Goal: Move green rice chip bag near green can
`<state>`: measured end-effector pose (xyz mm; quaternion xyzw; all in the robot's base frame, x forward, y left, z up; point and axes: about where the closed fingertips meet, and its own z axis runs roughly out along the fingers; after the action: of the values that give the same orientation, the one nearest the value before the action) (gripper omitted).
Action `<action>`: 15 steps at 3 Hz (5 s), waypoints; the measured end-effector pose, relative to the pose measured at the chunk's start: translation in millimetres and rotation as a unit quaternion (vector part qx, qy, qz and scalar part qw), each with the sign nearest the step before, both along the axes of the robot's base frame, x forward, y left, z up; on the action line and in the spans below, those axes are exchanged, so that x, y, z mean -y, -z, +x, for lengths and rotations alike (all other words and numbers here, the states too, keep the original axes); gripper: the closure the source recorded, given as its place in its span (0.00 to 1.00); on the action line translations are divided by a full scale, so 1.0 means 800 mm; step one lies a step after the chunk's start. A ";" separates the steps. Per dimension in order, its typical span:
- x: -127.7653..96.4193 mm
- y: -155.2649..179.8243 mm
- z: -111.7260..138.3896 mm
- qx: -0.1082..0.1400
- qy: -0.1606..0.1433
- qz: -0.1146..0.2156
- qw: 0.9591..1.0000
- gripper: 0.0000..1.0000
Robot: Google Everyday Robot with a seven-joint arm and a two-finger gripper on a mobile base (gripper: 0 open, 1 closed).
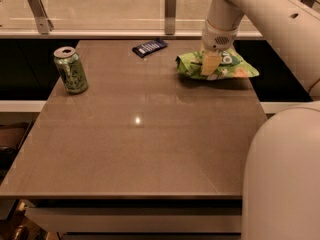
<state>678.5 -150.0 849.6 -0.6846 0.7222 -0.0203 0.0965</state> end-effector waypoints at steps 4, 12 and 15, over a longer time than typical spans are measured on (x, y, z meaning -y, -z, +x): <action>-0.071 -0.040 -0.079 0.030 -0.031 -0.023 0.999 1.00; -0.255 -0.021 -0.102 0.031 -0.131 -0.005 0.991 1.00; -0.313 0.007 -0.117 0.028 -0.139 -0.005 0.990 1.00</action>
Offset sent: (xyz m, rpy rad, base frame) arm -0.0579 0.0320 0.0335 -0.0376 -0.0366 0.0361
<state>584.7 100.1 843.8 -0.7780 0.6169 -0.0294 0.1149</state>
